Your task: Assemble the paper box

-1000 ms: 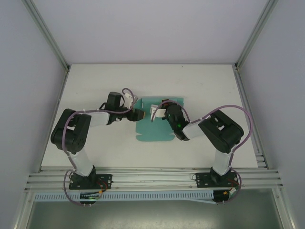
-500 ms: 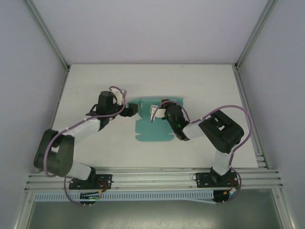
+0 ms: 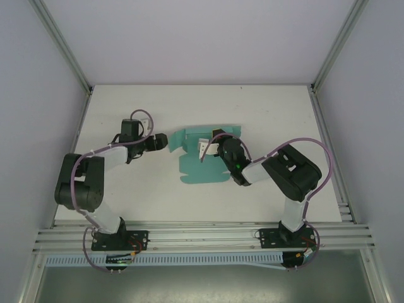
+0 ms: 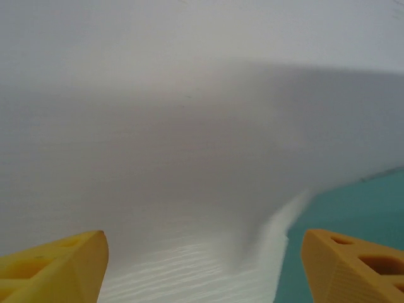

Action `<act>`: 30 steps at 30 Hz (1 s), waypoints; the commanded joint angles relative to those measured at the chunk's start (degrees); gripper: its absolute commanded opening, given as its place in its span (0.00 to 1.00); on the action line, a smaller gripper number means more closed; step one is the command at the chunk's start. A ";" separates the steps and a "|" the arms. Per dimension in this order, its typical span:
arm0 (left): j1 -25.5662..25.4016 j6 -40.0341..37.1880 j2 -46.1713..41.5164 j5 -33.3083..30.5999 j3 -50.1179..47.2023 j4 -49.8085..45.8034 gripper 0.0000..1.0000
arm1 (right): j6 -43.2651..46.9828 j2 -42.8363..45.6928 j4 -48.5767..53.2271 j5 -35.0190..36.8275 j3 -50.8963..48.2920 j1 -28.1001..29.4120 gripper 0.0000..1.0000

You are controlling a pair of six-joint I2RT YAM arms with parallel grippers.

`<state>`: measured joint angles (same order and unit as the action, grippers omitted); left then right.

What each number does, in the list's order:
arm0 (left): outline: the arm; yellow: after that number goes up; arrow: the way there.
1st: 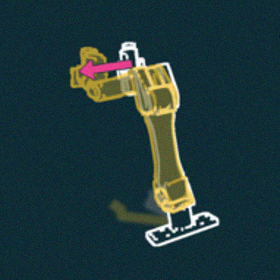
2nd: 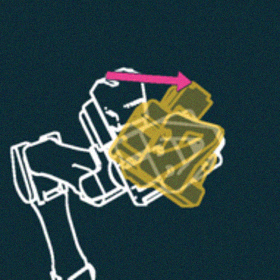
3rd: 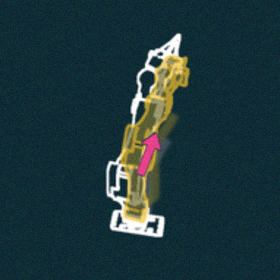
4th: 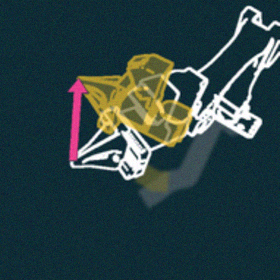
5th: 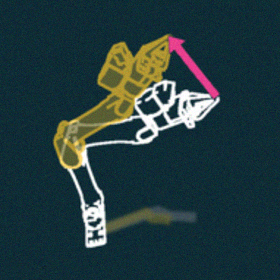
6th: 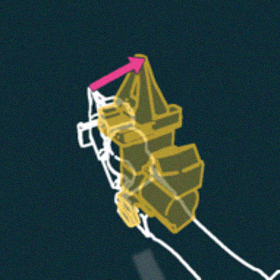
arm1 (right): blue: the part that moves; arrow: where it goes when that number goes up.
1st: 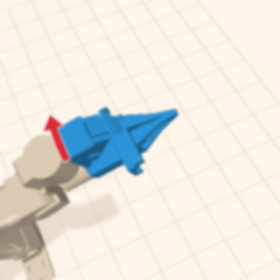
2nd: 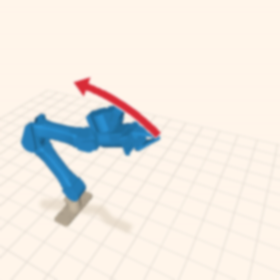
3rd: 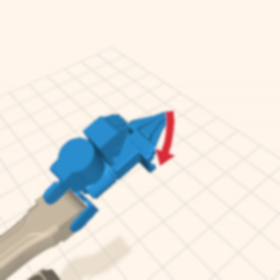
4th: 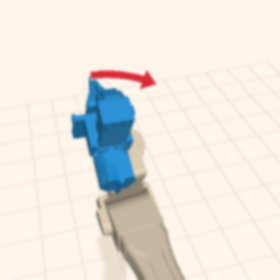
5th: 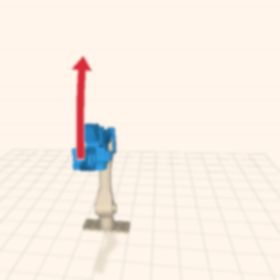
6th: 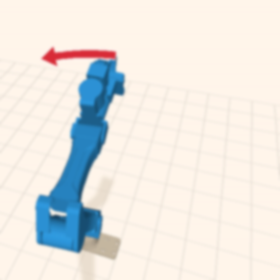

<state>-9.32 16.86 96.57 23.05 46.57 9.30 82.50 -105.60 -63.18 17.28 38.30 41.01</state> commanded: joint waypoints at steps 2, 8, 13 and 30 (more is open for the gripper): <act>-4.08 -4.96 3.49 8.41 4.10 5.20 0.75 | -0.83 0.05 -0.77 -0.83 0.94 -0.08 0.00; -7.59 -8.44 5.97 12.76 3.98 7.74 0.68 | -1.44 0.57 1.32 0.03 0.72 -0.16 0.00; -8.27 -8.95 5.48 12.05 1.66 8.63 0.66 | -1.62 0.73 2.32 0.71 0.63 -0.23 0.00; -10.45 -10.49 7.52 12.38 2.41 10.60 0.60 | -1.11 0.31 3.91 0.74 1.08 0.28 0.00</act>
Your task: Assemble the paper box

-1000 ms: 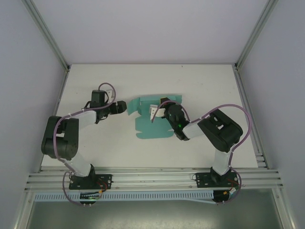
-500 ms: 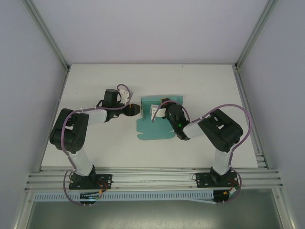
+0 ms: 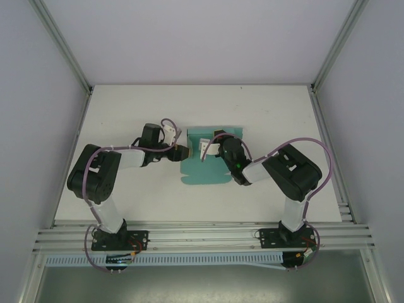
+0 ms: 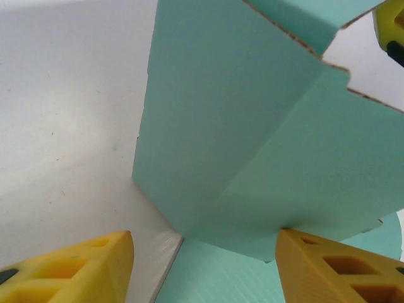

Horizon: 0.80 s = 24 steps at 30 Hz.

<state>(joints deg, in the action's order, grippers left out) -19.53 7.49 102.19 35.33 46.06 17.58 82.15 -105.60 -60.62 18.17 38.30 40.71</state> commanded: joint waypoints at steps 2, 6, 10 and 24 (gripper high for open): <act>-0.25 -0.72 3.20 2.24 4.85 3.08 0.60 | -0.59 0.22 2.04 -0.22 1.17 0.89 0.00; -0.32 -1.20 4.26 4.58 6.55 3.86 0.65 | -0.59 -0.04 2.08 0.23 1.08 1.17 0.00; -0.53 -1.51 4.92 3.31 7.53 3.69 0.66 | -0.63 -0.04 1.65 1.12 0.72 1.72 0.00; -2.22 -1.70 8.01 -1.04 10.39 2.75 0.55 | -1.47 -0.13 2.44 2.11 0.58 2.71 0.00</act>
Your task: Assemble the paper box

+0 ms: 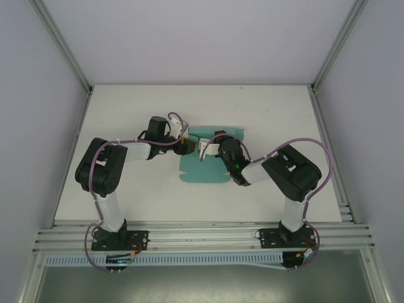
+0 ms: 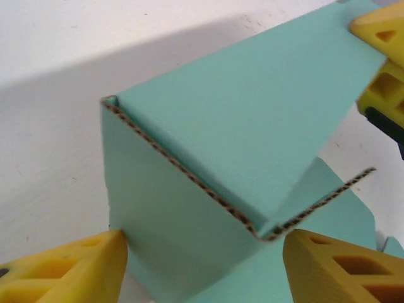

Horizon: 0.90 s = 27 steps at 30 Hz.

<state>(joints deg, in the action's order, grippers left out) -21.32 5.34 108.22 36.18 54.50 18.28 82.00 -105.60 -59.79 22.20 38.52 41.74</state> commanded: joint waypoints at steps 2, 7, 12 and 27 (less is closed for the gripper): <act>-0.58 0.85 2.34 -4.28 2.30 2.26 0.48 | -1.44 -0.22 1.66 -1.72 0.20 1.94 0.00; -1.60 0.96 4.17 -11.72 4.56 -0.11 0.48 | -2.96 0.00 3.79 -2.19 0.09 2.32 0.00; -2.50 2.18 5.39 -15.94 4.77 1.65 0.34 | -3.60 -0.40 4.45 -1.85 0.22 2.42 0.00; -5.63 5.55 8.02 -33.50 9.24 -0.45 0.00 | -11.18 1.06 17.68 0.29 4.07 2.34 0.00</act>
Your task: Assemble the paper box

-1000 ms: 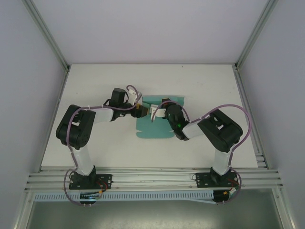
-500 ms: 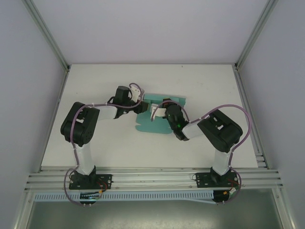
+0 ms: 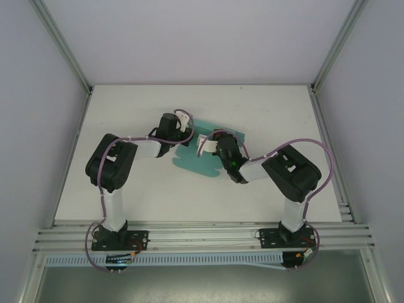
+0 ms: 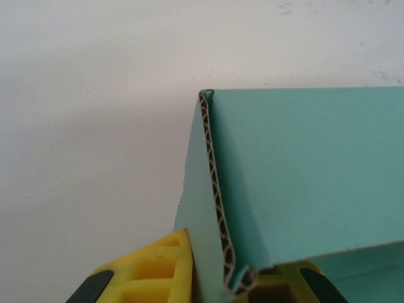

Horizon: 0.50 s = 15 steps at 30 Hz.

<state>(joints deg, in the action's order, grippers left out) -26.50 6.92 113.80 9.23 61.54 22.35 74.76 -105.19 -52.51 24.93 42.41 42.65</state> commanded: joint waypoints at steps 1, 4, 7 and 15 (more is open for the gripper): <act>-0.64 4.51 2.86 -8.67 2.93 -6.08 0.00 | -4.47 0.76 10.83 -2.18 0.42 1.39 0.00; -1.35 6.58 4.09 -14.86 3.92 -9.97 0.00 | -5.69 0.43 12.85 -1.19 1.34 1.20 0.00; -2.36 10.51 4.35 -22.20 3.66 -14.04 0.00 | -7.05 -0.36 13.82 0.21 2.13 0.79 0.00; -2.76 12.74 2.69 -20.74 0.23 -13.06 0.00 | -11.08 -0.40 16.83 1.52 3.07 -0.46 0.00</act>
<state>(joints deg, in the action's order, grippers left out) -31.33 15.55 114.30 -8.08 64.16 17.54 67.94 -104.73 -44.73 26.50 46.48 42.61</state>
